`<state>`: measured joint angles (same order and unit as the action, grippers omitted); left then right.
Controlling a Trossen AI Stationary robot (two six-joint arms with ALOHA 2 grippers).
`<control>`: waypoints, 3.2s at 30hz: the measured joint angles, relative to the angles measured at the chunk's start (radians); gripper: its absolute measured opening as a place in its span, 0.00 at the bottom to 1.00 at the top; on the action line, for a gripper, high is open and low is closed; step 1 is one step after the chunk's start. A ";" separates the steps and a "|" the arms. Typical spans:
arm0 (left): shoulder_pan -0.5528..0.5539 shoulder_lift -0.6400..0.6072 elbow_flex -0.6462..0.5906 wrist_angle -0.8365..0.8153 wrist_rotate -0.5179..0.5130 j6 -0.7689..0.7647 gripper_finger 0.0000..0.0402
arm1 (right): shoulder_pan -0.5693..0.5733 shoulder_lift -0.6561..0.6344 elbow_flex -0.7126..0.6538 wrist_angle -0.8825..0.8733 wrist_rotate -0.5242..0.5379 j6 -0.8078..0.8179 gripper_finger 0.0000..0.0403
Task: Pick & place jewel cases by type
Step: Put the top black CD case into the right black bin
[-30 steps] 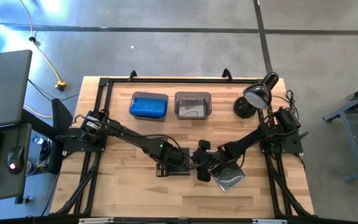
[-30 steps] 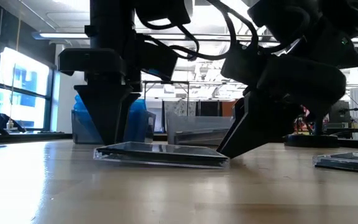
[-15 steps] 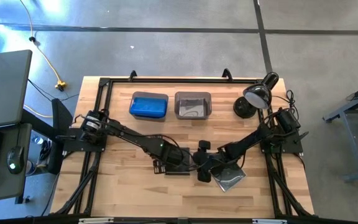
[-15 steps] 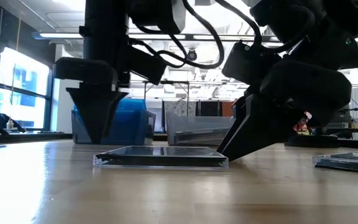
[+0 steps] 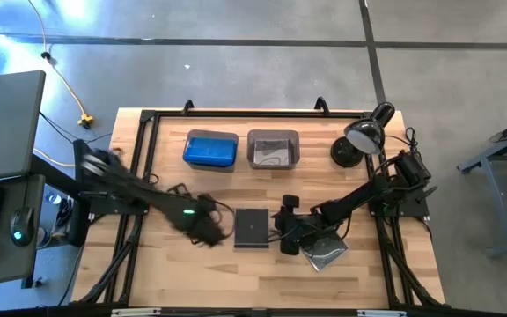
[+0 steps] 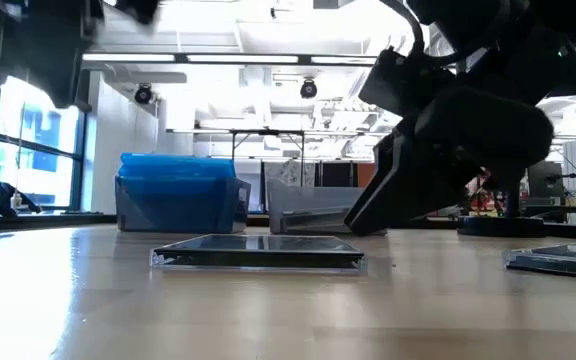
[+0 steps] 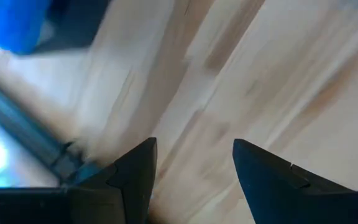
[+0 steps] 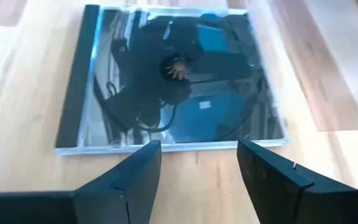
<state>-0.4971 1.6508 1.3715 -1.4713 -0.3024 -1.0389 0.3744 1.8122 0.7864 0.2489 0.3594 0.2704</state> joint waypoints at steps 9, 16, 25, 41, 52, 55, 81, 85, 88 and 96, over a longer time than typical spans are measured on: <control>-0.262 -0.332 -0.371 0.431 -0.448 -0.528 0.51 | 0.001 -0.002 0.000 -0.069 -0.026 -0.028 0.52; -0.256 -0.326 -0.676 0.996 -0.452 -0.451 0.51 | -0.001 -0.003 0.001 -0.109 -0.033 -0.019 0.52; -0.051 -0.199 -0.852 1.545 -0.242 -0.388 0.51 | -0.002 -0.003 0.001 -0.096 -0.036 -0.017 0.52; 0.223 -0.043 -0.848 1.837 0.157 -0.434 0.51 | -0.019 0.038 0.004 -0.054 -0.004 -0.078 0.52; 0.223 0.047 -0.806 1.895 0.210 -0.467 0.51 | -0.023 0.043 0.002 0.019 0.051 -0.311 0.52; 0.223 0.061 -0.783 1.882 0.225 -0.445 0.51 | -0.023 0.044 0.000 0.040 0.050 -0.404 0.52; 0.224 0.071 -0.749 1.854 0.270 -0.421 0.51 | 0.026 0.040 0.113 0.082 0.090 -0.555 0.52; 0.224 0.071 -0.749 1.862 0.271 -0.405 0.51 | 0.025 0.040 0.113 0.077 0.091 -0.590 0.52; 0.224 0.071 -0.750 1.865 0.281 -0.405 0.51 | 0.025 0.040 0.113 0.083 0.105 -0.593 0.52; 0.224 0.071 -0.751 1.878 0.290 -0.404 0.51 | 0.023 0.040 0.112 0.144 0.115 -0.593 0.52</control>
<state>-0.2729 1.7218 0.6209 0.4064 -0.0122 -1.4426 0.3977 1.8526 0.8987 0.3929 0.4744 -0.3229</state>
